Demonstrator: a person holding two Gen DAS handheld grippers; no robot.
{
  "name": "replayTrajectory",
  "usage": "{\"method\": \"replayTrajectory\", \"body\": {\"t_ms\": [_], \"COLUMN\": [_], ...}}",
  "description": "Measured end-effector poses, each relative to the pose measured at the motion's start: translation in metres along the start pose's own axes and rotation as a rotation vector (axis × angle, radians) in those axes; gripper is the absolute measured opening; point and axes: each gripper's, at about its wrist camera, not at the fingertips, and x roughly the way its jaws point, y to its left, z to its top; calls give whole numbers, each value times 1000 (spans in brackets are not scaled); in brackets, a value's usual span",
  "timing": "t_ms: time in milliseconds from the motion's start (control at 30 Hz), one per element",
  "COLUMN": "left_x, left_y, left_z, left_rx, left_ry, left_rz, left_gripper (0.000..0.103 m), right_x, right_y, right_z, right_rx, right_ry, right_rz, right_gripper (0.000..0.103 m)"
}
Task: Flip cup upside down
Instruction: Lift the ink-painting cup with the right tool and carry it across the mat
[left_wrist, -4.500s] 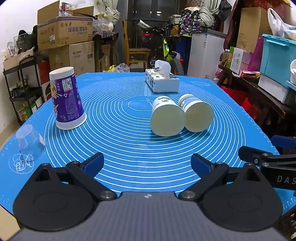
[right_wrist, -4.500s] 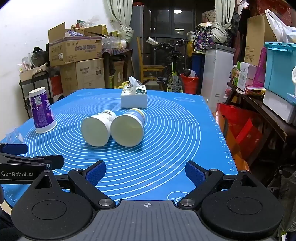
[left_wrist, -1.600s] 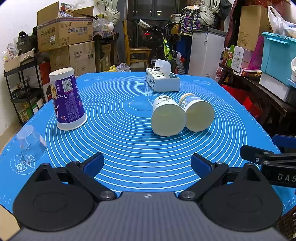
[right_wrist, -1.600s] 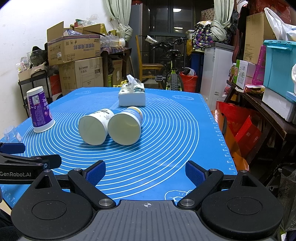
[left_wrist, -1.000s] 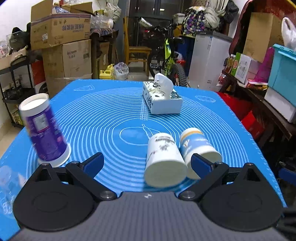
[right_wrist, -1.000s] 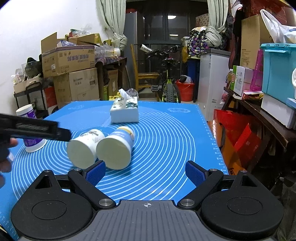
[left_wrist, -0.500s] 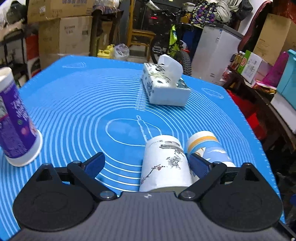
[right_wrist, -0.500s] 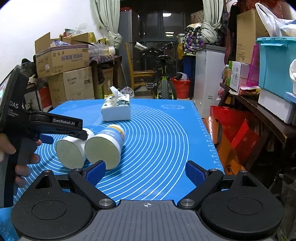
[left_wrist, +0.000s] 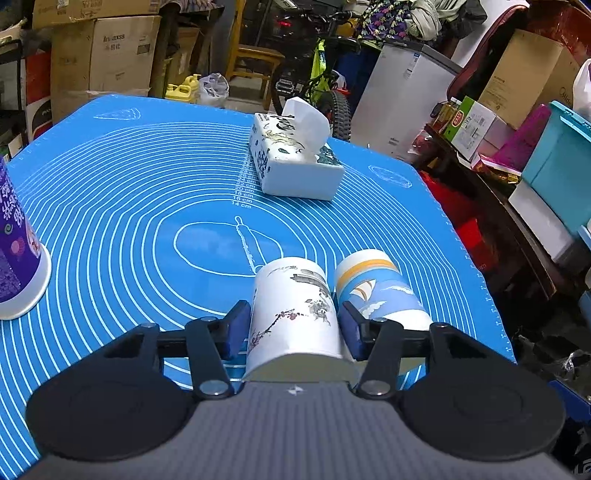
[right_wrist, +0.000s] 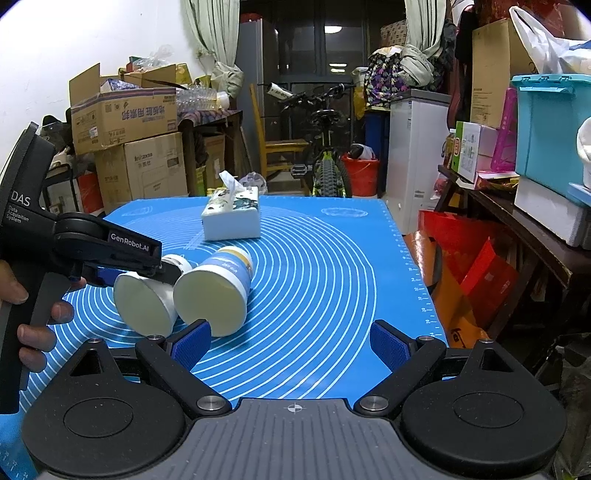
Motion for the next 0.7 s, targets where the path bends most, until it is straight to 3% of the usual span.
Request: {"method": "replayTrajectory", "body": {"t_ms": [400, 700], "left_x": [-31, -80], "left_y": [10, 3], "left_z": [-8, -51], "left_rx": [25, 88], "left_ry": [-8, 2], "left_rz": [33, 35], "left_gripper": [51, 53], "right_x": [-5, -13], "right_y": [-4, 0], "right_z": [1, 1], "right_rx": [-1, -1], "right_ry": [-7, -4], "right_rz": [6, 26], "right_gripper": [93, 93]}}
